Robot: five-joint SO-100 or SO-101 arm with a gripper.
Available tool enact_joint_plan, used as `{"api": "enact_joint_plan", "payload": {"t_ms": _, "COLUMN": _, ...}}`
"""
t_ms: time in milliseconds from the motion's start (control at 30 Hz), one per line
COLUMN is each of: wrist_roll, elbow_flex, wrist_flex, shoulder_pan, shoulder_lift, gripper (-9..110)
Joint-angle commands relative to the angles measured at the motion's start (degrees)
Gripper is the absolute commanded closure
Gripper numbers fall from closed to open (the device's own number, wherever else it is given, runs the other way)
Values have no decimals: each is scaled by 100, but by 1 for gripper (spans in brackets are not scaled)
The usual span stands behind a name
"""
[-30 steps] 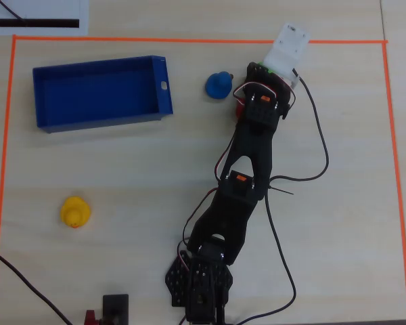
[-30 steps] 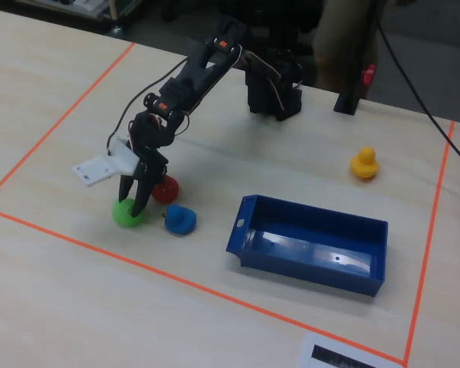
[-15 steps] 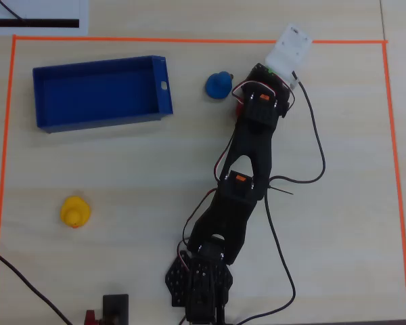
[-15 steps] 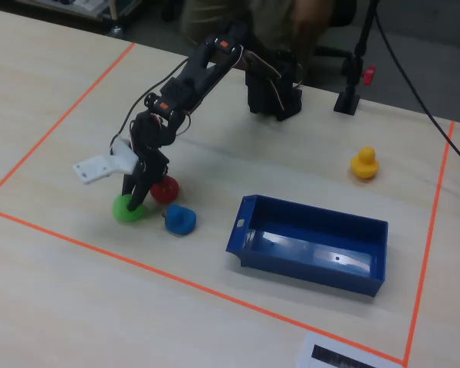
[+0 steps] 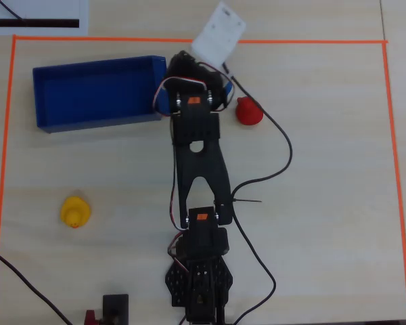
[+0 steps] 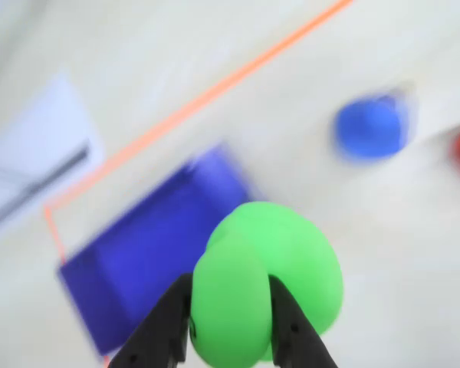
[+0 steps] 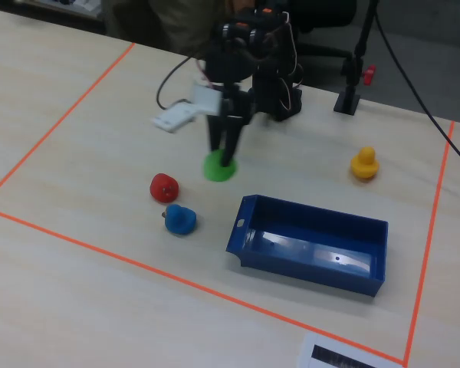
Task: Grasp green duck and put it into box.
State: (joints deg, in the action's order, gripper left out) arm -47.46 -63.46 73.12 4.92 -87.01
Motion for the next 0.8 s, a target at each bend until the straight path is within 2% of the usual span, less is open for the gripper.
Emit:
{"api": "enact_joint_plan", "payload": {"t_ms": 0, "wrist_roll": 229, "elbow_flex": 316, "wrist_flex": 70, "shoulder_pan": 1107, "shoulder_lift": -176, "gripper": 101}}
{"api": "enact_joint_plan", "payload": {"t_ms": 267, "wrist_roll": 448, "elbow_flex": 387, "wrist_flex": -712, "shoulder_pan": 2004, "shoulder_lift": 563, "gripper": 101}}
{"api": "enact_joint_plan", "payload": {"t_ms": 500, "wrist_roll": 422, "elbow_flex": 413, "wrist_flex": -1600, "shoulder_pan": 2013, "shoulder_lift": 1424, "gripper": 100}}
{"api": "enact_joint_plan", "payload": {"t_ms": 700, "wrist_roll": 114, "elbow_flex": 694, "wrist_flex": -1512, "shoulder_pan": 1828, "shoulder_lift": 2074, "gripper": 78}}
{"api": "enact_joint_plan", "payload": {"t_ms": 767, "wrist_roll": 44, "elbow_flex": 694, "wrist_flex": -1477, "shoulder_pan": 1749, "shoulder_lift": 2101, "gripper": 75}}
